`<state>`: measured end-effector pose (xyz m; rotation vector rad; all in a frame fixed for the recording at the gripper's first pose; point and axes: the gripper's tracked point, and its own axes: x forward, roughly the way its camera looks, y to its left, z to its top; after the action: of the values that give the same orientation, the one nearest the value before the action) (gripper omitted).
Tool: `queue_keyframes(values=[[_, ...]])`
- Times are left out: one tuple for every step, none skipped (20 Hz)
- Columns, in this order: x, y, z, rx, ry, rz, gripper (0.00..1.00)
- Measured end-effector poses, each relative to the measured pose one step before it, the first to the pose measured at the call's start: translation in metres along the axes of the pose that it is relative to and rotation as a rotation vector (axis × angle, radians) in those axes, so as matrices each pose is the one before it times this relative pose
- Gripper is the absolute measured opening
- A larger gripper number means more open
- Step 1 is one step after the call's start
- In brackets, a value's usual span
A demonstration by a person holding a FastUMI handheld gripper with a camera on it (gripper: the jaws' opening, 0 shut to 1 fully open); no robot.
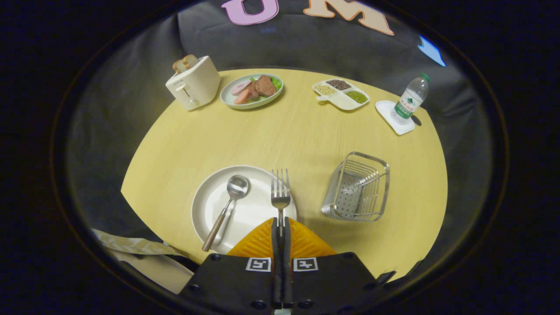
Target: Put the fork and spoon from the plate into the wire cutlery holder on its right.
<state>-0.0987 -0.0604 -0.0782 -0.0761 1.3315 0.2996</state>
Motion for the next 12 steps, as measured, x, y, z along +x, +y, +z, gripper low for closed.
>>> queue_keyframes(values=[[-0.00375, -0.00680, 0.00128, -0.00757, -0.00041, -0.00694, 0.05], [-0.00288, -0.00948, 0.00319, -0.00643, 0.00036, -0.01196, 0.05], [-0.00225, -0.00769, 0.00059, -0.00277, 0.00076, -0.01289, 0.05], [-0.00238, -0.00949, 0.00323, -0.00011, -0.00038, -0.01161, 0.05], [-0.00125, -0.00673, 0.00174, 0.00004, -0.00057, -0.00934, 0.05], [-0.00256, -0.00843, 0.00287, -0.00043, -0.00022, -0.00804, 0.05], [-0.00106, -0.00670, 0.00022, -0.00259, 0.00203, -0.00969, 0.05], [0.00020, -0.00860, 0.00055, -0.00616, 0.00675, -0.01103, 0.05], [0.00073, -0.00699, -0.00216, -0.00701, 0.00926, -0.01149, 0.05], [0.00096, -0.00770, -0.00029, -0.00608, 0.01444, -0.01143, 0.05], [0.00140, -0.00528, -0.00218, -0.00366, 0.01361, -0.00850, 0.05], [0.00313, -0.00489, -0.00150, -0.00273, 0.01565, -0.00467, 0.05]])
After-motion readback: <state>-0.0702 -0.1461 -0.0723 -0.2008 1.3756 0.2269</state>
